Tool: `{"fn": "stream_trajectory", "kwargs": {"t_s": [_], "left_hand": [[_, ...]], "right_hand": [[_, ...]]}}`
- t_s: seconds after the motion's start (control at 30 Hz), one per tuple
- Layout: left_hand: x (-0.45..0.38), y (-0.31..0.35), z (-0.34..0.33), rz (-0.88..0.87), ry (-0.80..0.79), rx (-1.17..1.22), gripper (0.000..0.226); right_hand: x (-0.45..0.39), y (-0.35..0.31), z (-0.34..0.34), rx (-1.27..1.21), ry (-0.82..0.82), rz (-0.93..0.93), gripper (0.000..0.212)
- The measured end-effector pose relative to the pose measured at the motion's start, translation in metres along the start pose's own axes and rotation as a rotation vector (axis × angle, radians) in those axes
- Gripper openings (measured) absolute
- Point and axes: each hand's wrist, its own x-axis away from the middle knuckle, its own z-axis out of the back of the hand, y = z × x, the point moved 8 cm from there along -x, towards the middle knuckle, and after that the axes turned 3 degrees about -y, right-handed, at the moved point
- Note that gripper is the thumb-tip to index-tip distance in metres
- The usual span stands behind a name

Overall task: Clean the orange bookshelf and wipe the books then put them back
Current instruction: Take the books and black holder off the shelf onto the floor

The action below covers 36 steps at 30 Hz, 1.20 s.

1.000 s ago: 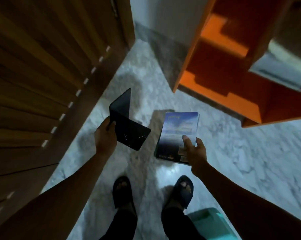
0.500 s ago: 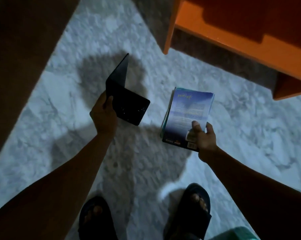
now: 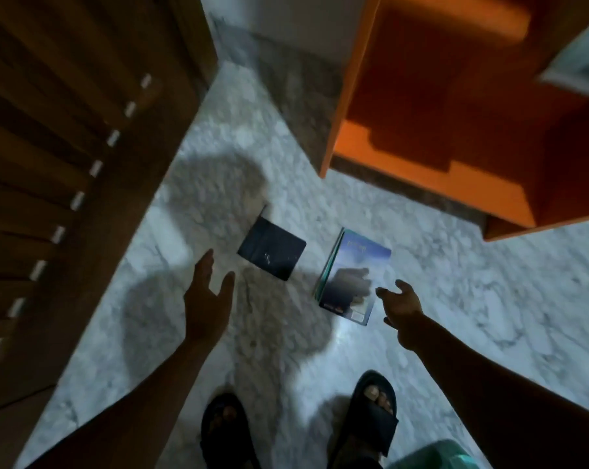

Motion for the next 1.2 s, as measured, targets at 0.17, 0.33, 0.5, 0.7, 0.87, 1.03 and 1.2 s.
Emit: {"fn": "stream_trajectory", "kwargs": {"t_s": [0.17, 0.33, 0.5, 0.7, 0.87, 1.03, 1.2], "left_hand": [[0.037, 0.147, 0.076, -0.093, -0.049, 0.036, 0.049], [0.073, 0.330, 0.143, -0.296, -0.148, 0.011, 0.041], [0.119, 0.479, 0.183, -0.448, -0.192, -0.053, 0.037], [0.131, 0.541, 0.116, -0.373, -0.377, 0.073, 0.049], [0.131, 0.527, 0.006, -0.262, -0.539, 0.047, 0.068], [0.110, 0.494, -0.084, -0.172, -0.508, 0.035, 0.069], [0.078, 0.474, -0.153, -0.084, -0.503, 0.042, 0.070]], "right_hand": [[0.121, -0.099, 0.043, 0.015, -0.053, 0.104, 0.063], [0.264, -0.216, 0.107, -0.004, -0.040, 0.274, 0.057], [0.393, -0.304, 0.179, -0.147, 0.050, 0.541, 0.034], [0.458, -0.329, 0.281, -0.590, 0.541, 0.682, 0.016], [0.419, -0.347, 0.347, -0.610, 0.490, 0.654, 0.084], [0.370, -0.360, 0.374, -0.463, 0.352, 0.681, 0.086], [0.345, -0.376, 0.365, -0.597, 0.067, 0.805, 0.077]]}}
